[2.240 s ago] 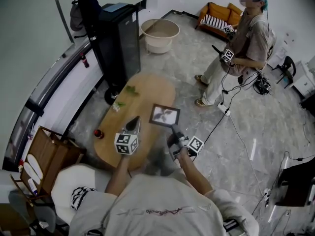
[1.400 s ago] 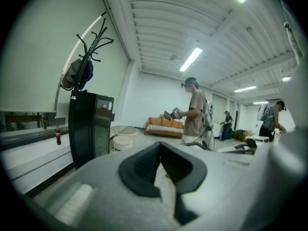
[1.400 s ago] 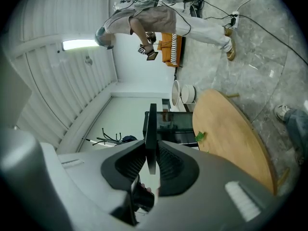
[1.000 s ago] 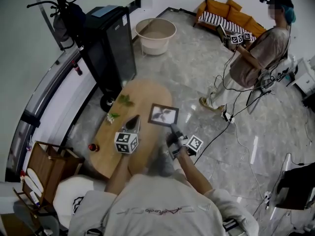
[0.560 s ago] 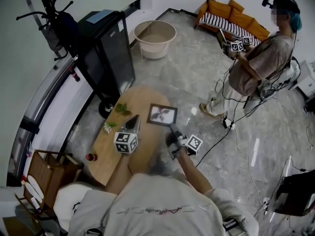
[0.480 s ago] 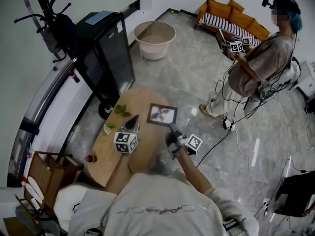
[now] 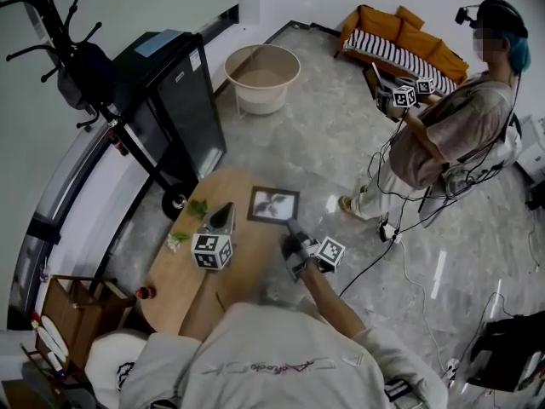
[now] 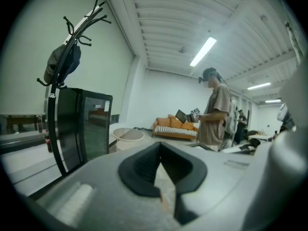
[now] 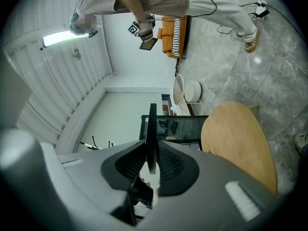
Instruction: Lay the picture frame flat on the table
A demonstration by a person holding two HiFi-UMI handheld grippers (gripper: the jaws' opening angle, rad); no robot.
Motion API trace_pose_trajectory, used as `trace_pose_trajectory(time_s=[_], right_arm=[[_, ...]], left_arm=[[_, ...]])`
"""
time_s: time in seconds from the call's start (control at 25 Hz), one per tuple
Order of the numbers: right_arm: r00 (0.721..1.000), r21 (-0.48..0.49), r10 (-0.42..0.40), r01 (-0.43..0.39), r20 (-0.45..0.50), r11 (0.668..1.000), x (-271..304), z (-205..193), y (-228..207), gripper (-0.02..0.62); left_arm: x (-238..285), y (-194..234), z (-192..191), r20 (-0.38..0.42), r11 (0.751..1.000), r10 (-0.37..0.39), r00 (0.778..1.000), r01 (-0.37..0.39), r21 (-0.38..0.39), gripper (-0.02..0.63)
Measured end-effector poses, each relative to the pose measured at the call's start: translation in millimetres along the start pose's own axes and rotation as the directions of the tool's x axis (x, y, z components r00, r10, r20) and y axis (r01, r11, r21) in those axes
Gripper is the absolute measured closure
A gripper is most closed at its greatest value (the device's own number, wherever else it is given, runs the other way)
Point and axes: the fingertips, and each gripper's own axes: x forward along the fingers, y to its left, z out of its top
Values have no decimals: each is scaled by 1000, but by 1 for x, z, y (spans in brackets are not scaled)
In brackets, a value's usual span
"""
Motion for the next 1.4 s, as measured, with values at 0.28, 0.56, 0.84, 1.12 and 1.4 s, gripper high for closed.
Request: trace_pose_trajectory(time_s=[0.28, 0.56, 0.84, 1.12, 1.4], right_arm=[[1000, 16, -14, 14, -13, 1000, 16, 27, -10, 522], [999, 51, -29, 30, -22, 998, 26, 29, -32, 522], [997, 57, -55, 58, -48, 997, 40, 18, -50, 522], [996, 76, -65, 70, -62, 995, 54, 9, -63, 522], [994, 73, -83, 88, -69, 993, 62, -4, -82, 522]], left_arm=[[21, 8, -4, -17, 999, 35, 999, -35, -20, 606], [27, 24, -17, -38, 996, 78, 996, -79, -30, 606], [21, 45, -34, -63, 993, 102, 993, -106, -51, 606], [17, 55, -51, -102, 992, 96, 990, -103, -68, 606], [16, 68, -71, -131, 993, 81, 988, -91, -76, 606]])
